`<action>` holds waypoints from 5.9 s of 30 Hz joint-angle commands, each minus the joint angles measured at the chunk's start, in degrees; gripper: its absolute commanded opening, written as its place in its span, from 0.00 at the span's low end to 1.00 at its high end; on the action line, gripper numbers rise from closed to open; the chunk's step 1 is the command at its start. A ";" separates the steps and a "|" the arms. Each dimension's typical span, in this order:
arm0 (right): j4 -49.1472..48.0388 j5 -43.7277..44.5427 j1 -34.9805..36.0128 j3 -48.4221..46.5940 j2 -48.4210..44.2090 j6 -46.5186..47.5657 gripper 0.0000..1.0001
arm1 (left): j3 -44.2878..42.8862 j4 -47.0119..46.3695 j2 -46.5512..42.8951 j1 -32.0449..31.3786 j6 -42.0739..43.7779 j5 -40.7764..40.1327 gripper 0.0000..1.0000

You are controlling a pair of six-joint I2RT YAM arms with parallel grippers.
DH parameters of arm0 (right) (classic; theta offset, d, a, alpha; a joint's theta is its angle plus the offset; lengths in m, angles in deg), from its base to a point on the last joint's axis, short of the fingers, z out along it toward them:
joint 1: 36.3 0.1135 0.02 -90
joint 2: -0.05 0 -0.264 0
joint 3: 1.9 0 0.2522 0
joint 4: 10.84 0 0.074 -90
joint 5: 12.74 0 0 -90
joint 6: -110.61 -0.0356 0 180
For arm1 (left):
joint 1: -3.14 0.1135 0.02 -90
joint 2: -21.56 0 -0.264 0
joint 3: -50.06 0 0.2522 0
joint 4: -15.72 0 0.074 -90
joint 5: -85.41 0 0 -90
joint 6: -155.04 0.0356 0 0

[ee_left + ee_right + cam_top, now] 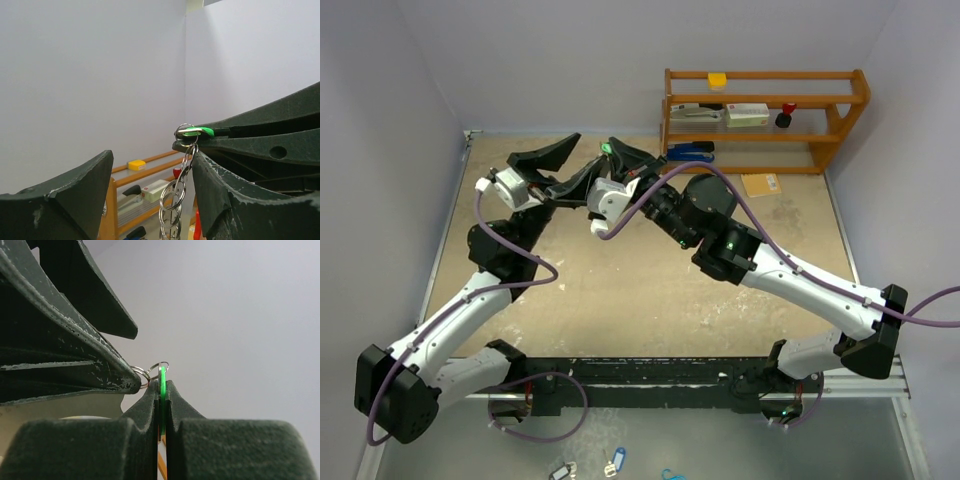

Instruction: Remove the keys from the keyring

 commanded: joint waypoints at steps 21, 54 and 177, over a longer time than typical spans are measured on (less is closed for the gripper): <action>-4.74 1.74 0.84 -0.91 -2.97 1.99 0.00 | 3.15 -10.49 -1.52 -0.19 0.70 -1.74 0.03; -3.29 3.05 0.88 0.45 -2.43 2.39 0.00 | 6.28 -29.22 -0.36 -0.19 -6.74 -0.27 0.00; 10.22 0.57 0.84 -5.61 -4.61 1.19 0.00 | 0.15 -7.73 1.16 -0.71 -1.87 9.71 0.44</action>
